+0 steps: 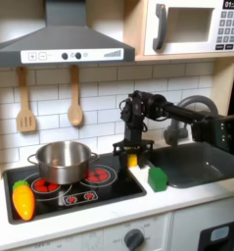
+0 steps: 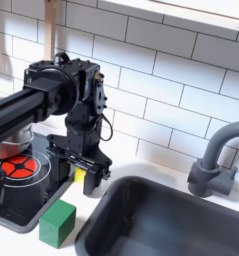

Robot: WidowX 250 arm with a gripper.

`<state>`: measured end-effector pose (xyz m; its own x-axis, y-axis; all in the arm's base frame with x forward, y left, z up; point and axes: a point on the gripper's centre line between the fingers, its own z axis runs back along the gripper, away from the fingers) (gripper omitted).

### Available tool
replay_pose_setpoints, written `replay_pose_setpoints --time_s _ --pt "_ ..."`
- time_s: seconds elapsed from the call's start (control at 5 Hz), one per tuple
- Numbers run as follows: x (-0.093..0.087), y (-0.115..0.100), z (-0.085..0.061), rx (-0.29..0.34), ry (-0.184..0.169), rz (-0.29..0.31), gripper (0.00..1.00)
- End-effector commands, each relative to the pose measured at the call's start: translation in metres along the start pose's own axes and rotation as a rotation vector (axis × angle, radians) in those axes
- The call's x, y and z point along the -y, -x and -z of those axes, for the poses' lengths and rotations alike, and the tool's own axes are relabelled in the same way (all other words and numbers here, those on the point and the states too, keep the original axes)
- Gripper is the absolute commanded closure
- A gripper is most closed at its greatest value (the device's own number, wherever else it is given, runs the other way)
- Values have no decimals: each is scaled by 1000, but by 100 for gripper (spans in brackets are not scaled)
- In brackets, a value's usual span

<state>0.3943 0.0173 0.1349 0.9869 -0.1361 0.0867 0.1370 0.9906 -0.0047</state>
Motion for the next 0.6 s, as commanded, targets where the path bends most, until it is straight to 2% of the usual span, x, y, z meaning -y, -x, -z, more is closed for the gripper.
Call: replay_pose_setpoints --time_s 0.0,0.2,0.4 --pt "-6 4 -6 35 24 -2 100" --pt "-6 9 -5 16 31 1 100" --pt "-6 13 -6 -8 20 56 0"
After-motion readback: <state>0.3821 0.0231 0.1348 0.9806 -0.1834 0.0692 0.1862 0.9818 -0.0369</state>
